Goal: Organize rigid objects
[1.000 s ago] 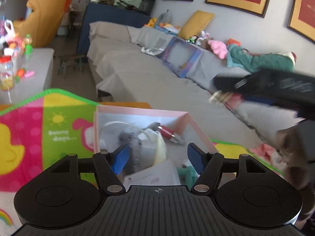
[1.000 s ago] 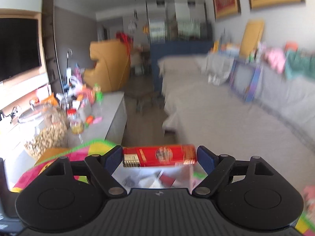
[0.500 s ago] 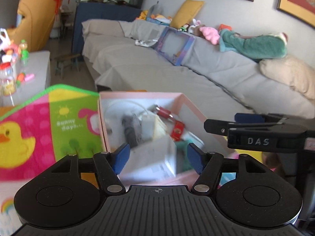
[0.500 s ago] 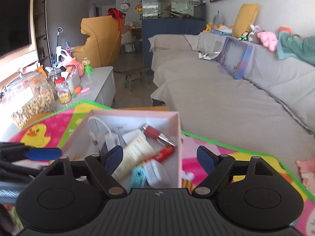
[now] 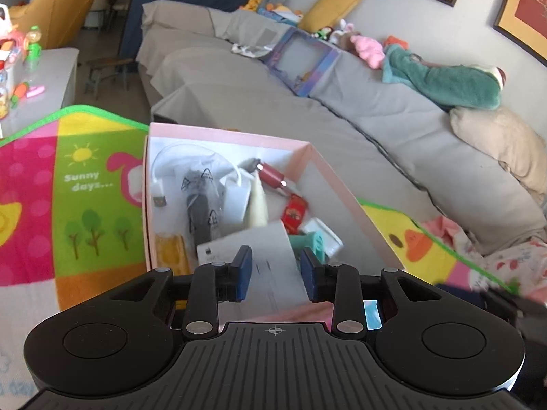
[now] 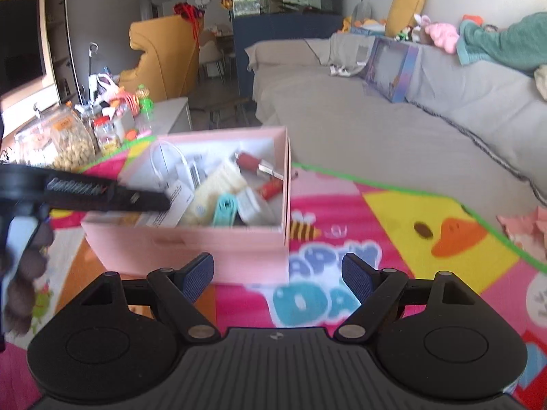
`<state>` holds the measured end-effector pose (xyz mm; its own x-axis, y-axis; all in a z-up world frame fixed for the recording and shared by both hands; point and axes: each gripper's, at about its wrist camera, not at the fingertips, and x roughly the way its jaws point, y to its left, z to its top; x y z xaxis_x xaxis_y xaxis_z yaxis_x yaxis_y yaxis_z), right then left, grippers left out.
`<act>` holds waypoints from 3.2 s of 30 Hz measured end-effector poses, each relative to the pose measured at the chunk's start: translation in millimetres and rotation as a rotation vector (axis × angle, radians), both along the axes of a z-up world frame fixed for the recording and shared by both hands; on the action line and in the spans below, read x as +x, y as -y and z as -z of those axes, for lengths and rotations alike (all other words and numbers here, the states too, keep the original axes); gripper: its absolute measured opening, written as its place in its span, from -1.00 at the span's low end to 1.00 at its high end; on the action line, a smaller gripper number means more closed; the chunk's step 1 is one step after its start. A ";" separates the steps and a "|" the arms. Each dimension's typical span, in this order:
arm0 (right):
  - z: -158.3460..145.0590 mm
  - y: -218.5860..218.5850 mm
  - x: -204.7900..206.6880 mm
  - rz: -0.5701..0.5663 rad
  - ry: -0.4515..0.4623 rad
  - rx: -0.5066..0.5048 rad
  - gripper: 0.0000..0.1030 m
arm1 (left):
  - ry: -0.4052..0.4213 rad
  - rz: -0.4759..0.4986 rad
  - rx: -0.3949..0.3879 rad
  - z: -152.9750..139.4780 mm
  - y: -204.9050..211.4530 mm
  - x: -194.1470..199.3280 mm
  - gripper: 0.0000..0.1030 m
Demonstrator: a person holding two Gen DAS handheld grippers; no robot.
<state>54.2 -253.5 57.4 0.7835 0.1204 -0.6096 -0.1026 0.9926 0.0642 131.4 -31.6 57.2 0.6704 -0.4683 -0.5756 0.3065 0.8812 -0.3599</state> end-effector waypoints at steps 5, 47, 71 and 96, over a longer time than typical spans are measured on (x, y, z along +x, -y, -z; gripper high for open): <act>13.6 -10.4 -11.2 -0.038 -0.053 0.042 0.61 | 0.114 -0.010 0.023 -17.9 -19.2 -53.3 -0.33; 58.7 -66.9 -16.2 0.025 -0.018 -0.062 1.00 | 0.103 -0.264 0.322 51.4 -20.8 -116.9 0.17; 58.8 -66.5 -16.3 0.025 -0.018 -0.062 1.00 | 0.104 -0.263 0.331 51.4 -22.0 -118.6 0.17; 58.9 -66.4 -16.2 0.025 -0.017 -0.062 1.00 | 0.104 -0.263 0.330 51.4 -21.1 -117.9 0.17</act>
